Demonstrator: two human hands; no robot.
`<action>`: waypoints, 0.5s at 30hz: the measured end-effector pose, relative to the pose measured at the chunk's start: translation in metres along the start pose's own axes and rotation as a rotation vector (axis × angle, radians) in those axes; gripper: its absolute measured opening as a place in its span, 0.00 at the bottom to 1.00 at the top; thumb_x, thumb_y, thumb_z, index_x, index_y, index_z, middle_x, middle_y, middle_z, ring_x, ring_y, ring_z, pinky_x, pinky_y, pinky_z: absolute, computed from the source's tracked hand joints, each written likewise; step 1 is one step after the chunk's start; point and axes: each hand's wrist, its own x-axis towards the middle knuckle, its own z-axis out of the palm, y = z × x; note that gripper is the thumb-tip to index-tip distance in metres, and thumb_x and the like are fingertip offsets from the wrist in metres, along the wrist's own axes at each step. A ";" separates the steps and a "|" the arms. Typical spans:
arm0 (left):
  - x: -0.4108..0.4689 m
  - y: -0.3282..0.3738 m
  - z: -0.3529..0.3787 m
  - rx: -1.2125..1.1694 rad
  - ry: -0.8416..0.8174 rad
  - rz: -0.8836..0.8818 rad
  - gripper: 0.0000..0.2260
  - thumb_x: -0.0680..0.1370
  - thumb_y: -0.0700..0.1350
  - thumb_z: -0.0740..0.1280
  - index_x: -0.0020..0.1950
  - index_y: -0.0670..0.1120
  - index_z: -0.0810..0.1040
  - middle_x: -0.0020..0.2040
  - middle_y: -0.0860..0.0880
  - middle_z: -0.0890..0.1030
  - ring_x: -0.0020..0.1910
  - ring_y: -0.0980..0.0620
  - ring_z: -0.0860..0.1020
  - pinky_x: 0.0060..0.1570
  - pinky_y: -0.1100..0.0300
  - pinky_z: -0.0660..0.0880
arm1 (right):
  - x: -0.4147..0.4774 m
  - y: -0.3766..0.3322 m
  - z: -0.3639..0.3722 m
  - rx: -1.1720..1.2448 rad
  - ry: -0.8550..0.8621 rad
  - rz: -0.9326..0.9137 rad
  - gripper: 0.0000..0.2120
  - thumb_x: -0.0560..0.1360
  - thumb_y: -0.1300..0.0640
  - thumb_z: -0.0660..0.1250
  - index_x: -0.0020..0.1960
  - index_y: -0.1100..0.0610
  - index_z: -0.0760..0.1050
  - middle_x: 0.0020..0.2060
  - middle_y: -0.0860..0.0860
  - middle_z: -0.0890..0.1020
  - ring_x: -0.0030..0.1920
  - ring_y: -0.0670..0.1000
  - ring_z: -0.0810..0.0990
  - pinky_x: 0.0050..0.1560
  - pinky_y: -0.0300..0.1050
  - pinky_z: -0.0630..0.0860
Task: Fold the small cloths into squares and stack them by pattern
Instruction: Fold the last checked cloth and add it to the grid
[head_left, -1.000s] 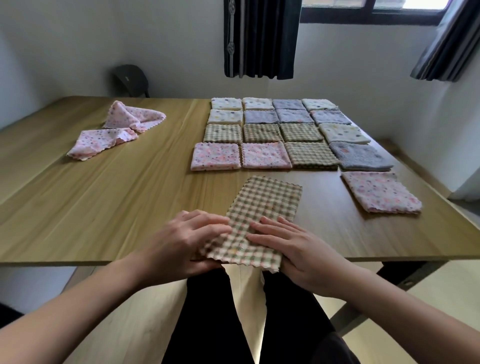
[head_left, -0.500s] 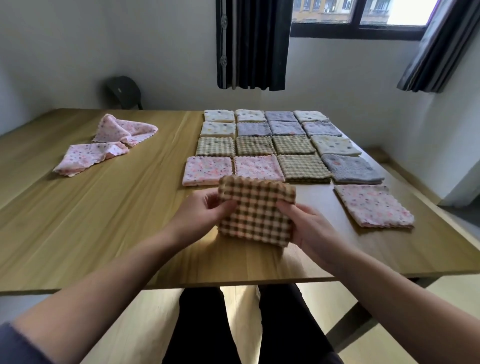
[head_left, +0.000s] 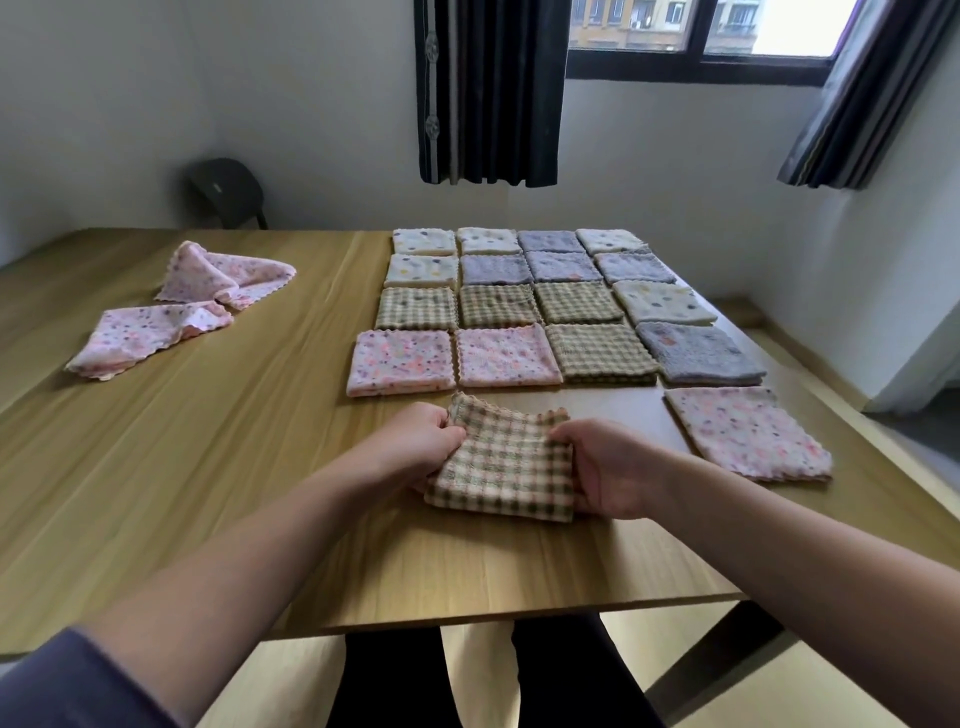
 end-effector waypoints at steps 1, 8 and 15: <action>0.001 0.002 0.000 0.072 0.018 0.007 0.10 0.81 0.45 0.61 0.43 0.44 0.75 0.35 0.48 0.76 0.33 0.50 0.77 0.35 0.56 0.77 | 0.001 0.000 -0.001 -0.004 0.004 0.000 0.13 0.82 0.57 0.51 0.51 0.58 0.73 0.32 0.53 0.84 0.30 0.49 0.83 0.32 0.42 0.81; 0.004 0.005 0.008 0.394 0.181 0.119 0.08 0.80 0.47 0.60 0.47 0.45 0.76 0.47 0.46 0.80 0.43 0.48 0.75 0.40 0.57 0.69 | -0.004 -0.004 -0.004 -0.110 0.015 -0.020 0.11 0.82 0.59 0.55 0.46 0.60 0.73 0.29 0.54 0.82 0.27 0.49 0.81 0.29 0.41 0.80; -0.010 -0.002 0.019 0.560 0.441 0.330 0.20 0.80 0.51 0.61 0.69 0.46 0.61 0.61 0.47 0.74 0.51 0.45 0.78 0.39 0.55 0.70 | -0.014 -0.006 -0.016 -0.430 0.224 -0.332 0.09 0.79 0.60 0.63 0.58 0.59 0.70 0.40 0.58 0.79 0.29 0.52 0.82 0.31 0.45 0.81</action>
